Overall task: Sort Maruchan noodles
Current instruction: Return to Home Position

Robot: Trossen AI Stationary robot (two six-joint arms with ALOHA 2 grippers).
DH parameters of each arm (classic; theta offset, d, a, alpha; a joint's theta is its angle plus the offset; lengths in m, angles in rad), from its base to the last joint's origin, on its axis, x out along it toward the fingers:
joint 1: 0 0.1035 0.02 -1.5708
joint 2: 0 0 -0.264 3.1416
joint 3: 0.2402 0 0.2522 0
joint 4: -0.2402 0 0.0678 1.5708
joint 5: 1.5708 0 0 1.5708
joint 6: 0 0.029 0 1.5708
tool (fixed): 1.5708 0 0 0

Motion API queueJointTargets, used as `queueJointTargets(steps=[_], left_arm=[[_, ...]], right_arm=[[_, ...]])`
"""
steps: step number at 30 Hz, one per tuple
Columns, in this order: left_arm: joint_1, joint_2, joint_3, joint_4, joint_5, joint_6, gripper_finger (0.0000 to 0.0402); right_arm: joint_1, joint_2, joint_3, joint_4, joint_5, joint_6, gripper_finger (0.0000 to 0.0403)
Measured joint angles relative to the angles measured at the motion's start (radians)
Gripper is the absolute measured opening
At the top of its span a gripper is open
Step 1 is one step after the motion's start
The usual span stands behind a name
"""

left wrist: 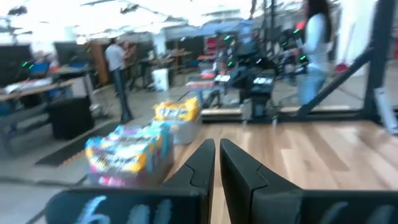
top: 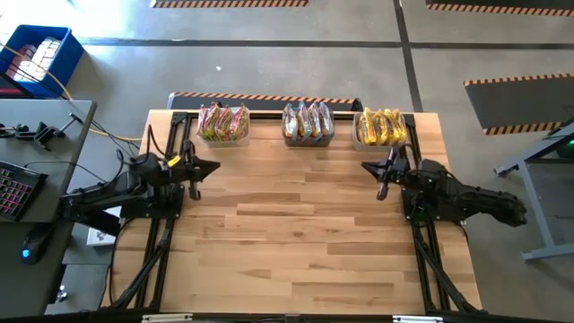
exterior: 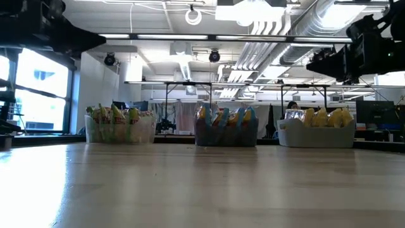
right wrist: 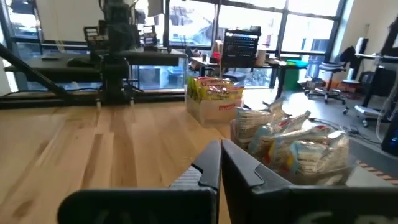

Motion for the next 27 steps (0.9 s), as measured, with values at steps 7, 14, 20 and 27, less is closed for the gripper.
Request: queueJointTargets(steps=[7, 14, 20, 27], left_arm=[[-0.002, -0.001, -0.001, -0.047, -0.03, 0.021, 0.0016], [-0.003, -0.001, -0.125, 0.115, -0.143, 0.019, 0.0016], [-0.003, -0.001, -0.132, 0.109, -0.133, -0.007, 0.0016], [-0.003, 0.011, -0.132, 0.077, -0.076, -0.038, 0.0016]], right_arm=[[0.0, -0.073, 0.011, -0.084, 0.05, -0.032, 0.0], [0.0, -0.072, 0.011, -0.085, 0.053, -0.034, 0.0], [-0.003, -0.07, 0.012, -0.086, 0.056, -0.046, 0.0], [-0.003, -0.056, 0.013, -0.086, 0.076, -0.059, 0.0]])
